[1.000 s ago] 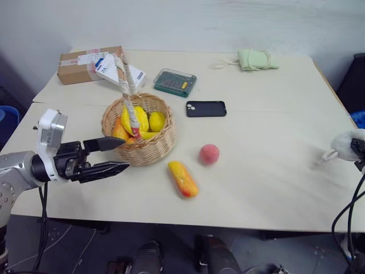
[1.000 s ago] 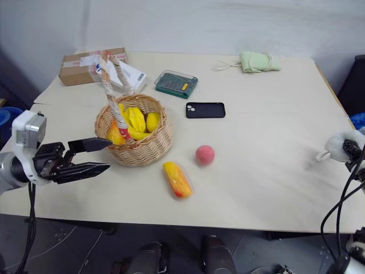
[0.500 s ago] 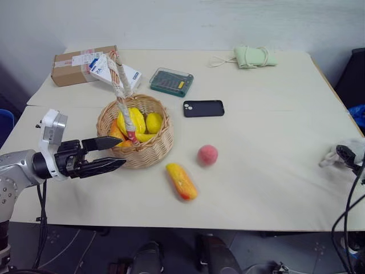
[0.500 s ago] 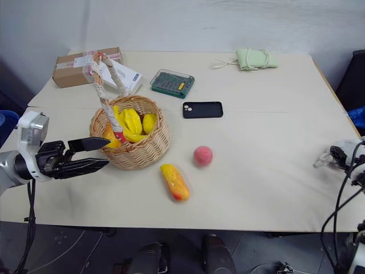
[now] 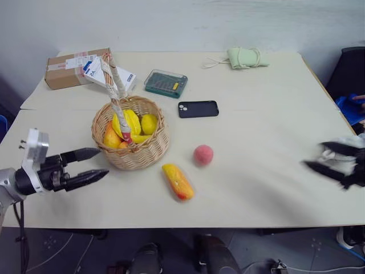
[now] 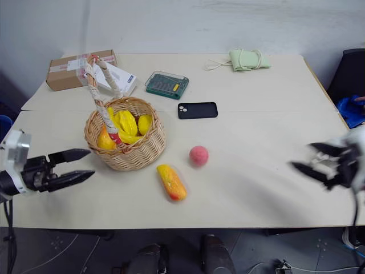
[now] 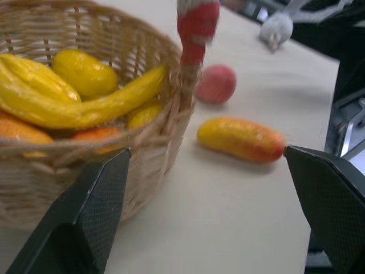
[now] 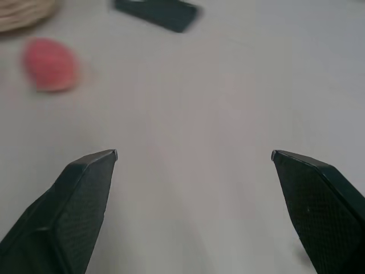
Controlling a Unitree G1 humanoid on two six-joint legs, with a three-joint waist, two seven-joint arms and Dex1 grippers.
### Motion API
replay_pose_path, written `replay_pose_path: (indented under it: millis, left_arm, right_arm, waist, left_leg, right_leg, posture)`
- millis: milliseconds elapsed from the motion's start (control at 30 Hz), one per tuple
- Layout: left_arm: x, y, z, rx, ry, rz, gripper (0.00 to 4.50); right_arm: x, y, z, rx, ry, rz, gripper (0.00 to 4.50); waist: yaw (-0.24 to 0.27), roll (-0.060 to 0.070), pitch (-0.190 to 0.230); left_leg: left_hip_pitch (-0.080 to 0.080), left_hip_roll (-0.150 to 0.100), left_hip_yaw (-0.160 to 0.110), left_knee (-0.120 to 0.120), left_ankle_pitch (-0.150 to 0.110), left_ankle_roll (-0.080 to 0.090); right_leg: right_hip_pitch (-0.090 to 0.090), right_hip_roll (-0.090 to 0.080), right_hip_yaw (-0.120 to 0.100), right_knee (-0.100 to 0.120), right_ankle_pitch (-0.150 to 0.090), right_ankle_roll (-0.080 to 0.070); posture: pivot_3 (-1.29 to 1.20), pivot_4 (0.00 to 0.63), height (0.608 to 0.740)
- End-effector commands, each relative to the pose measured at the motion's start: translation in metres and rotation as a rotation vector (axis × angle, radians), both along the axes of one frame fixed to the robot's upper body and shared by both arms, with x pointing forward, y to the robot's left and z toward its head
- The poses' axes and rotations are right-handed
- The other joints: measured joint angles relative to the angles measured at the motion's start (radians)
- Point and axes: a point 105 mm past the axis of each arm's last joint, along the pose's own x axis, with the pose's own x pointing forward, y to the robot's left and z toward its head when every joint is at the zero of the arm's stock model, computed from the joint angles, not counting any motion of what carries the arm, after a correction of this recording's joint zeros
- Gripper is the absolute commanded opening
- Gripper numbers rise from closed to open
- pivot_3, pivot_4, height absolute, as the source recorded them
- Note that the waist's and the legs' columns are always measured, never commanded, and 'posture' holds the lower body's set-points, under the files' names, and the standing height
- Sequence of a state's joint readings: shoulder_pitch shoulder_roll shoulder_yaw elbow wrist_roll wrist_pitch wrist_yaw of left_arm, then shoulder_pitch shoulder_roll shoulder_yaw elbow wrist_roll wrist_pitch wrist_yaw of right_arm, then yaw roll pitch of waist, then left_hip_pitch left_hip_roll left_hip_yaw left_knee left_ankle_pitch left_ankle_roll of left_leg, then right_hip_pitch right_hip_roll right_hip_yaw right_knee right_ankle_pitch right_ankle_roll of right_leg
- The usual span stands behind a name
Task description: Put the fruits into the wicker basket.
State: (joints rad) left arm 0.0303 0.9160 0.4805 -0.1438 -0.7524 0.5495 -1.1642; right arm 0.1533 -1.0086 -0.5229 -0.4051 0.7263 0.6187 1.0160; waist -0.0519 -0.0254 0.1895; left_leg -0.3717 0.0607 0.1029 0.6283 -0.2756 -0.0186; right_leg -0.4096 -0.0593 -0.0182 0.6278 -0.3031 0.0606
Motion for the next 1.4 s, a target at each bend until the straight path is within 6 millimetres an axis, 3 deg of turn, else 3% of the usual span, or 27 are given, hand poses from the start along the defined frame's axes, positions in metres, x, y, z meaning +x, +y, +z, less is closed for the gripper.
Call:
replay_pose_path:
  millis: [33,200,333,467,667,800,933,1100,1200,1300,1400]
  left_arm:
    - [-0.006,-0.003,0.008,0.050,-0.119,-0.020,4.50]
    - [-0.028,0.006,-0.012,0.126,-0.088,-0.049,4.50]
    - [-0.034,0.006,-0.019,0.137,-0.073,-0.052,4.50]
    - [-0.031,0.005,-0.013,0.123,-0.095,-0.037,4.50]
    - [-0.033,0.008,-0.017,0.122,-0.076,-0.026,4.50]
    - [-0.036,0.007,-0.019,0.115,-0.053,-0.038,4.50]
    - [-0.037,0.004,-0.021,0.129,-0.076,-0.068,4.50]
    - [-0.040,0.002,-0.029,0.125,-0.055,-0.087,4.50]
    - [-0.040,0.002,-0.031,0.120,-0.052,-0.086,4.50]
    - [-0.038,0.001,-0.028,0.090,-0.066,-0.071,4.50]
    - [-0.035,0.000,-0.017,0.078,-0.134,-0.056,4.50]
  right_arm:
    - [-0.014,0.054,-0.023,-0.036,-0.047,0.227,4.47]
    - [-0.021,0.105,-0.043,0.091,-0.057,0.300,4.47]
    - [0.002,0.138,-0.044,0.140,-0.102,0.296,4.47]
    - [0.023,0.150,-0.029,0.155,-0.202,0.304,4.47]
    - [0.023,0.177,-0.051,0.151,0.051,0.354,4.47]
    - [0.037,0.191,-0.068,0.087,0.117,0.275,4.47]
    - [0.025,0.212,-0.082,0.190,0.344,0.290,4.47]
    - [0.023,0.229,-0.092,0.205,0.434,0.334,4.47]
    - [0.027,0.238,-0.084,0.228,0.413,0.366,3.86]
    - [0.022,0.239,-0.075,0.250,0.371,0.443,2.87]
    - [0.013,0.229,-0.061,0.290,0.316,0.534,1.91]
  waist:
    - [0.005,-0.002,0.000]
    - [0.021,-0.002,-0.001]
    - [0.013,-0.005,-0.002]
    - [0.019,-0.005,-0.002]
    - [0.019,-0.006,-0.002]
    - [0.003,-0.006,-0.002]
    - [-0.003,-0.007,-0.003]
    - [-0.010,-0.007,-0.003]
    - [-0.012,-0.007,-0.003]
    - [-0.010,-0.007,-0.003]
    - [-0.006,-0.007,-0.003]
  left_leg:
    - [-0.001,0.000,0.000,0.000,-0.001,0.000]
    - [-0.003,0.000,0.002,0.002,-0.007,0.002]
    - [-0.003,0.002,0.003,0.002,-0.008,0.002]
    - [-0.002,0.002,0.002,0.002,-0.007,0.003]
    - [-0.002,0.002,0.002,0.001,-0.008,0.002]
    - [-0.002,0.004,0.002,0.001,-0.009,0.001]
    - [-0.003,0.004,0.000,0.001,-0.009,0.001]
    - [-0.002,0.004,0.001,0.001,-0.009,0.001]
    - [-0.001,0.004,0.000,0.001,-0.008,0.001]
    - [-0.002,0.004,0.000,0.000,-0.008,0.000]
    - [-0.004,0.004,0.000,0.000,-0.009,0.000]
  right_leg:
    - [0.000,0.000,0.000,0.000,0.000,0.000]
    - [-0.003,-0.001,0.001,0.000,-0.001,-0.001]
    - [-0.003,-0.001,0.001,0.000,-0.003,-0.004]
    - [-0.003,-0.001,0.001,0.000,-0.006,-0.014]
    - [-0.004,-0.002,0.000,0.001,-0.004,-0.010]
    - [-0.005,-0.002,-0.001,0.002,-0.004,-0.010]
    - [-0.005,-0.002,-0.002,0.002,-0.004,-0.011]
    - [-0.004,-0.002,-0.002,0.003,-0.004,-0.010]
    - [-0.004,-0.002,-0.002,0.004,-0.004,-0.011]
    - [-0.005,-0.002,-0.002,0.004,-0.005,-0.011]
    - [-0.006,-0.002,-0.003,0.003,-0.005,-0.011]
  posture:
    - [0.00,0.150,0.740]
    - [0.00,0.150,0.740]
    - [0.00,0.150,0.740]
    - [0.00,0.150,0.740]
    - [0.00,0.150,0.740]
    - [0.00,0.150,0.740]
    - [0.00,0.150,0.740]
    - [0.00,0.150,0.740]
    - [0.00,0.150,0.740]
    - [0.00,0.150,0.740]
    - [0.00,0.150,0.740]
